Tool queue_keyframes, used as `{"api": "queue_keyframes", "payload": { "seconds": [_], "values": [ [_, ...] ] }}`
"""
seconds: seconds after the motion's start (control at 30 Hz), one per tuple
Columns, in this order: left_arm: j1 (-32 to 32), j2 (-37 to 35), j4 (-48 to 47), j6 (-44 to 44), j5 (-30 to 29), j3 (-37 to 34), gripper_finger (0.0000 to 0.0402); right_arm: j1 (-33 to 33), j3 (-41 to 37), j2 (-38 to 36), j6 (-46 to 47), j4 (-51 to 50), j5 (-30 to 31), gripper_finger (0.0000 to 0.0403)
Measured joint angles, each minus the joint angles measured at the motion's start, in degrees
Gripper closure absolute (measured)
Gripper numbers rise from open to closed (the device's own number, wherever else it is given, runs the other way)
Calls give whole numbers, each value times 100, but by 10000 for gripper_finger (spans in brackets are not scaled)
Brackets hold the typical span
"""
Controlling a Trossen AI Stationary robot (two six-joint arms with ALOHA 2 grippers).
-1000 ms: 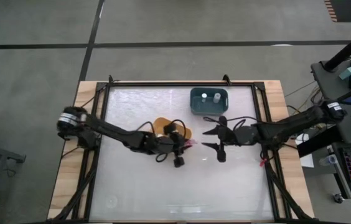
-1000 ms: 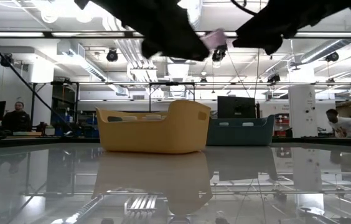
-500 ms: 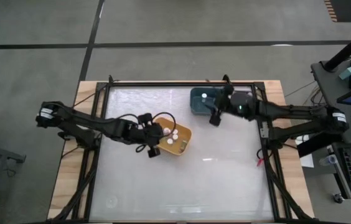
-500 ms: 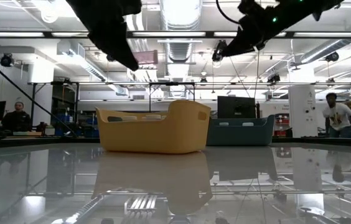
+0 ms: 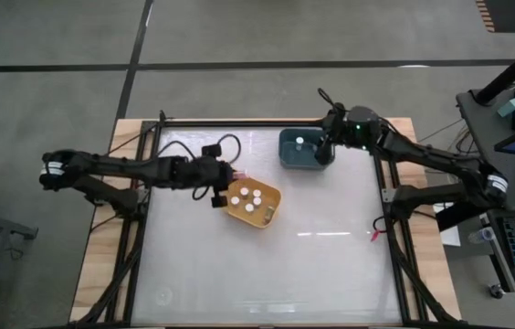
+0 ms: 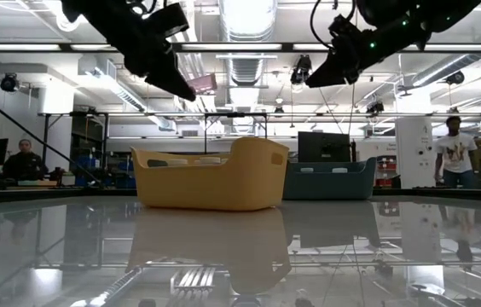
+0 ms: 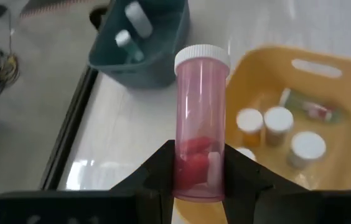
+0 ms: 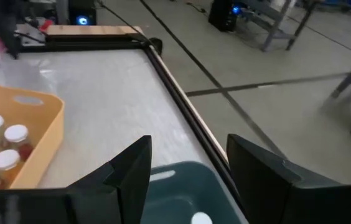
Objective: Pick and place medicine bottles into bin by pill shape (circle, oval)
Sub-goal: Put the pink pill bottle into the yellow bin
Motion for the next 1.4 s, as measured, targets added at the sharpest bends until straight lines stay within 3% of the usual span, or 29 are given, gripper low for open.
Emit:
{"api": "queue_keyframes", "payload": {
  "seconds": [0.27, 0.47, 0.57, 0.93, 1.4],
  "values": [
    [884, -286, 391, 788, 1126, -182, 322, -90, -2, 398, -223, 801, -196, 202],
    [1651, -291, 661, 1449, 2334, -368, 322, -118, 7, 834, -190, 1717, -201, 202],
    [2073, -370, 1056, 1676, 3044, -586, 322, -118, 279, 1078, -95, 1714, -201, 202],
    [3472, -518, 2117, 2566, 5078, -1159, 322, -114, 2000, 2300, -229, 864, -478, 202],
    [4894, -206, 3386, 2729, 6570, -1321, 322, -221, 3784, 3601, -604, -361, -481, 202]
  ]
}}
